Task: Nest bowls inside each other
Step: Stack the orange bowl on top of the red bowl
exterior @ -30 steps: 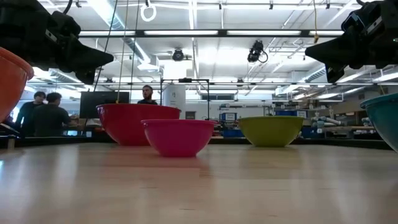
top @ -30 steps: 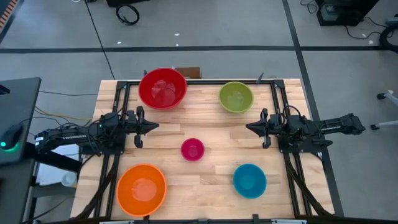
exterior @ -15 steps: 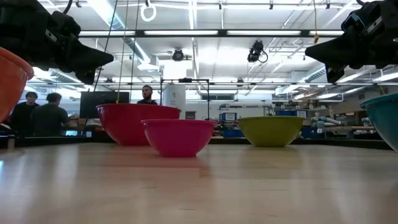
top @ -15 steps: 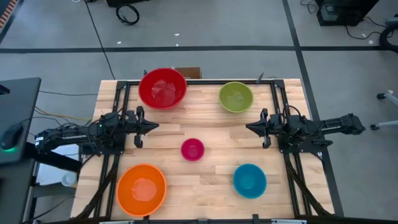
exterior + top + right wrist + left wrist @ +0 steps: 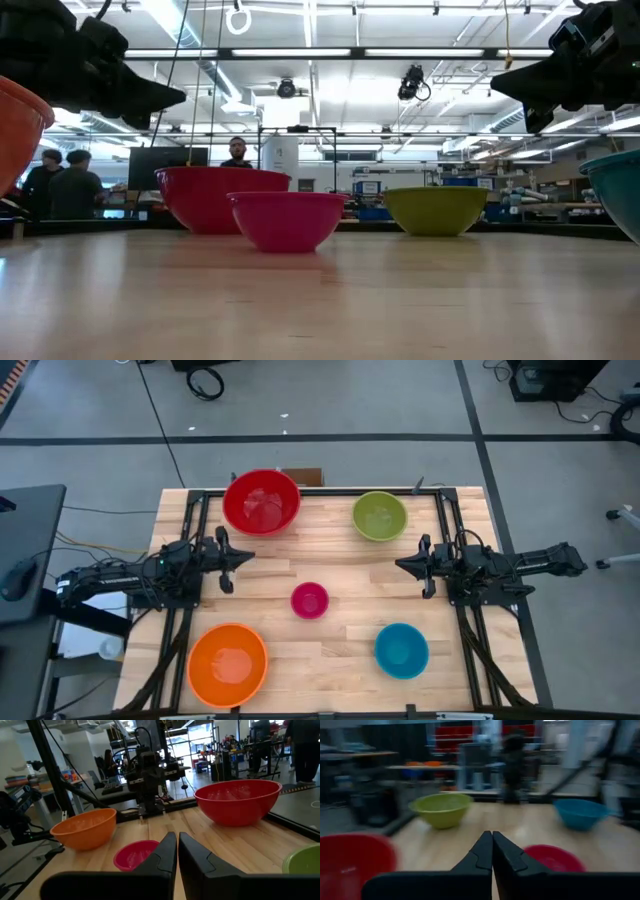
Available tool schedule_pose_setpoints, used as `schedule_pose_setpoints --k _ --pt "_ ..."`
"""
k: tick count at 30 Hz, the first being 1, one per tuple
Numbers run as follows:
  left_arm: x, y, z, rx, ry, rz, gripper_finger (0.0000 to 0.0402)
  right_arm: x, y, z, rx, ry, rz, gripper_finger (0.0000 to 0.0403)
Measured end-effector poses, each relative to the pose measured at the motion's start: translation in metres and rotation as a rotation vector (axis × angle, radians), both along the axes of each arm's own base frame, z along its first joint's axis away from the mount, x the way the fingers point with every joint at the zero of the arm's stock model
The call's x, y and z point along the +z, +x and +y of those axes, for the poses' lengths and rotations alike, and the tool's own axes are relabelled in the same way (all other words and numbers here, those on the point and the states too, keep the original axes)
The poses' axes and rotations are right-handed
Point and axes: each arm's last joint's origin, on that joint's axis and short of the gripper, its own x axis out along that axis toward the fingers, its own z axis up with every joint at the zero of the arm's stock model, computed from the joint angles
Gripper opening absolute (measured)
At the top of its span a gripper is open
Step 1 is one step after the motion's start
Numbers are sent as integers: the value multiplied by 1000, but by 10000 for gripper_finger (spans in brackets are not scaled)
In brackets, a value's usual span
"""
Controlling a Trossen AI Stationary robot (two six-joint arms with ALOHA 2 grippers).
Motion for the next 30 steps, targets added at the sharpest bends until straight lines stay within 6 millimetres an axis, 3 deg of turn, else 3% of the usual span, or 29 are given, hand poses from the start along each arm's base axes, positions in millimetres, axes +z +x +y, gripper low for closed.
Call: schedule_pose_setpoints --k 5,10,14,19,24,26,30 --pt "0 0 1 46 -8 2 7 -1 0 0 -8 -5 6 27" --pt "1 0 1 46 -54 -24 7 -6 -1 -6 -165 -69 73 27" --pt "5 -1 1 30 -312 -122 7 -6 -2 -12 -355 -107 97 27" --pt "10 -1 1 -20 -783 -283 7 -5 -3 -15 -421 -110 89 27" --pt "15 -2 1 -61 -957 -366 7 -2 -4 -18 -453 -173 84 27" --pt "18 -2 1 -74 -964 -395 7 3 -4 -18 -449 -128 22 27" --pt "24 -4 2 -68 -885 -459 7 14 -4 -16 -347 176 -193 27"
